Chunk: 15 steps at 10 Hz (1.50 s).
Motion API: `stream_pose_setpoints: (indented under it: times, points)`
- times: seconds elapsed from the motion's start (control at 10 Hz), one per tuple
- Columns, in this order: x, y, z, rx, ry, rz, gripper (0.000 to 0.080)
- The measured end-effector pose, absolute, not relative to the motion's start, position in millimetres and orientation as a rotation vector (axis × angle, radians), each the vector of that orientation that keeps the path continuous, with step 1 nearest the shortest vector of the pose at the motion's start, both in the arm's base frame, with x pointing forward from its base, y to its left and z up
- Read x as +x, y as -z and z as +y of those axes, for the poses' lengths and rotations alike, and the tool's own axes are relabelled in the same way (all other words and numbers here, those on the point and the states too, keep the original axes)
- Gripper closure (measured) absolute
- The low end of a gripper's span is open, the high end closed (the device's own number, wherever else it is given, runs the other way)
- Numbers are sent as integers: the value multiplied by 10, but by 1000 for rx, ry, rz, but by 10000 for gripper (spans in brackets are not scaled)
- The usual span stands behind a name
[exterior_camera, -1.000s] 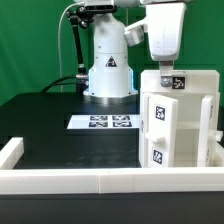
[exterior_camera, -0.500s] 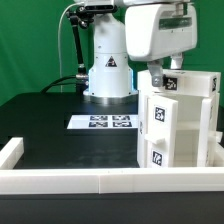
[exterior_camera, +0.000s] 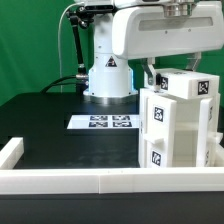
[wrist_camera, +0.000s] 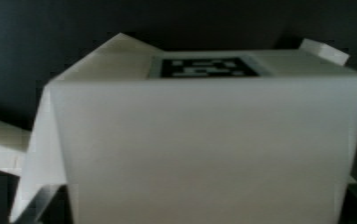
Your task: Assemble cabinet
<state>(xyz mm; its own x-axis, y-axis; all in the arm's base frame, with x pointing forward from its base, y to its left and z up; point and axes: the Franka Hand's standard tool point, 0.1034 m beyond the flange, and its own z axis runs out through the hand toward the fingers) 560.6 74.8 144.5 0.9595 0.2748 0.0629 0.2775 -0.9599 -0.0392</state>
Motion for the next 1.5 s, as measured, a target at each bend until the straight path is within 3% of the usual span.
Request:
stream_pose_setpoints:
  times: [0.8, 1.5]
  points:
    - [5662, -1459, 803, -3032, 133, 474, 236]
    - [5683, -1474, 991, -2629, 147, 1453, 236]
